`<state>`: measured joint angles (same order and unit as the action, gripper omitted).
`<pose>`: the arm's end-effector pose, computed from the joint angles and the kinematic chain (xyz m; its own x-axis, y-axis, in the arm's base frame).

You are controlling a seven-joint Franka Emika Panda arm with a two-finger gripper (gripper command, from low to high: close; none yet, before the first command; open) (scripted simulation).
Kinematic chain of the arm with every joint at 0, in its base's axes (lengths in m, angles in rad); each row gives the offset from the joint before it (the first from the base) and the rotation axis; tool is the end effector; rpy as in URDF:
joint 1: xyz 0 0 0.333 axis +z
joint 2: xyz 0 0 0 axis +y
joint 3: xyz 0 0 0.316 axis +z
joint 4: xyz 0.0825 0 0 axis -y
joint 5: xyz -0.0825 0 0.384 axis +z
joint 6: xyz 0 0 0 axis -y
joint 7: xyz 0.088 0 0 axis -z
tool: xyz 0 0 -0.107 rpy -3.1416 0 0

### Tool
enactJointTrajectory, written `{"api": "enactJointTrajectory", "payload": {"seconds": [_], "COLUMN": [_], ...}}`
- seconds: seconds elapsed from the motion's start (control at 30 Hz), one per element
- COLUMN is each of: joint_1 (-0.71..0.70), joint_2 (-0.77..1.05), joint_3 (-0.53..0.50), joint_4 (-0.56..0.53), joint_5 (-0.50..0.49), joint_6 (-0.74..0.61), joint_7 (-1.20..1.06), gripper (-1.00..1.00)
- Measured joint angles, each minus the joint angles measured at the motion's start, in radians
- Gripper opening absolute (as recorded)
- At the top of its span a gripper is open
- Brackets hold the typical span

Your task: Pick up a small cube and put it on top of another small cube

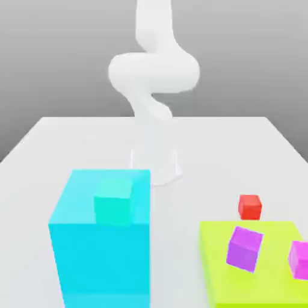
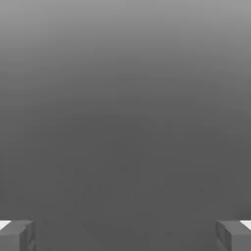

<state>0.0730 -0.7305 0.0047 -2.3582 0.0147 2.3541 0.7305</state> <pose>0.3743 0.0299 0.6624 0.6061 -0.6289 0.4870 -0.4415 -0.7753 -0.4517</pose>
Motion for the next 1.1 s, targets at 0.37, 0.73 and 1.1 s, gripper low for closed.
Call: {"api": "enactJointTrajectory", "payload": {"seconds": [0.37,0.73,1.1], "joint_1": [0.296,0.54,0.756], "joint_2": [0.312,0.618,0.984], "joint_3": [0.079,0.218,0.01], "joint_4": [-0.261,-0.517,-0.518], "joint_5": [0.077,0.075,-0.209], "joint_6": [0.242,0.483,0.776], "joint_7": [-0.319,-0.574,-0.427], "gripper": [0.0,0.0,-1.0]}}
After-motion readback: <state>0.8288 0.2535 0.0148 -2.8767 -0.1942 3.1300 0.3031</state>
